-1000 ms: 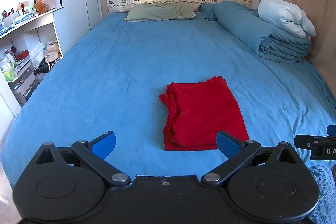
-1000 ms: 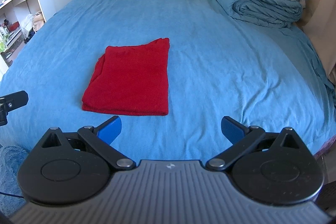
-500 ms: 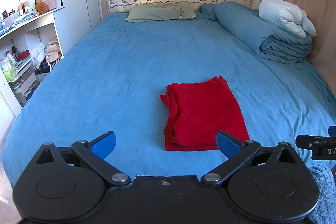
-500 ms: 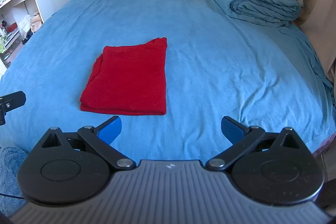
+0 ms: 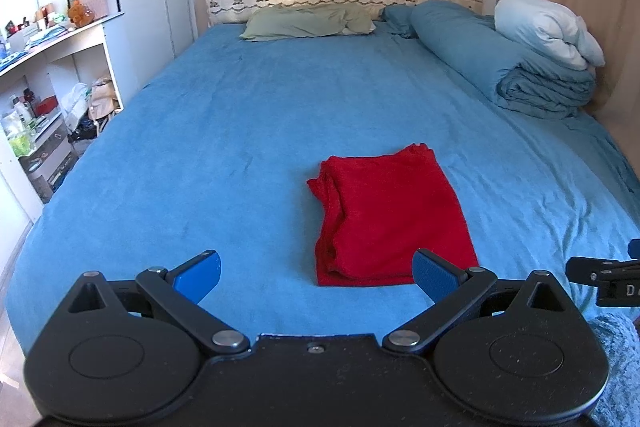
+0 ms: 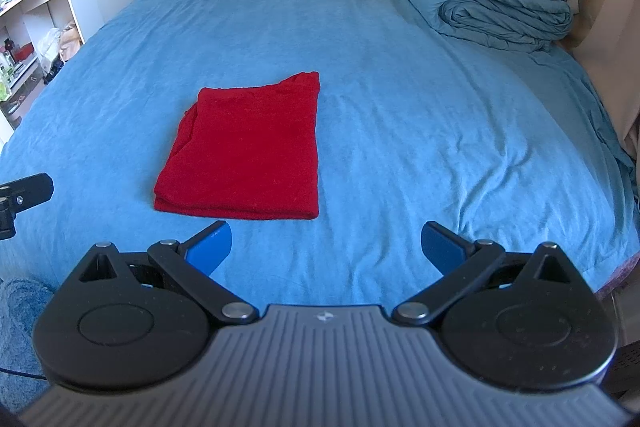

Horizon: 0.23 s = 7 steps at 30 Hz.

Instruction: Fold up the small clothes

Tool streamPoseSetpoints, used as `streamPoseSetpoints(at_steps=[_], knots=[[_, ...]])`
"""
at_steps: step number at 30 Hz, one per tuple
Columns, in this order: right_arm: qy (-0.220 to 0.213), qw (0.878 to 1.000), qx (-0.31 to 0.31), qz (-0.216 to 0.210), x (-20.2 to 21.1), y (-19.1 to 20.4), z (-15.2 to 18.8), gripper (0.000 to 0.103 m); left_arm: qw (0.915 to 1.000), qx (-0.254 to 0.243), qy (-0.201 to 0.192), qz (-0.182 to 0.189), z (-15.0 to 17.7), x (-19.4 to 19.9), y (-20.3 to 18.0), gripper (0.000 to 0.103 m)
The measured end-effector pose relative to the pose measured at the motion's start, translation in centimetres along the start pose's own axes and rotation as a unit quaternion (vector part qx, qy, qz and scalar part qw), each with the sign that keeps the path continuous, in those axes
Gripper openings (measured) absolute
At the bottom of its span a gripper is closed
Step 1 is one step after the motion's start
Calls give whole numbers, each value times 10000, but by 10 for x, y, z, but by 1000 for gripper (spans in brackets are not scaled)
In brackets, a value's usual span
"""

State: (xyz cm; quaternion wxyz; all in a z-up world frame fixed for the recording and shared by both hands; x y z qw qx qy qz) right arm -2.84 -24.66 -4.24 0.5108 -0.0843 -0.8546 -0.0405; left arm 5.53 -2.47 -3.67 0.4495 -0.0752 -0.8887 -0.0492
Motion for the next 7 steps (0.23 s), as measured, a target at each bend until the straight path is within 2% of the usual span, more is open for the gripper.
streamPoseSetpoints(at_steps=[4,7], knots=[[-11,10000,2,4,1,2,0,103,9996,-97,-158,-225,1,2,-2,103],[-12,10000,-8,-2,1,1,0,103,9998,-58,-153,-100,1,2,-3,103]])
Point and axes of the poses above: each gripper's, at about its wrist camera, not at the fingertips, and x roughly against the way its jaws point, y to its left, z to its underside, the point moved 5 cm from there along -x, roughly the way its jaws point, and after that the axes turned 13 degrees about y, right-handed, at the moved point
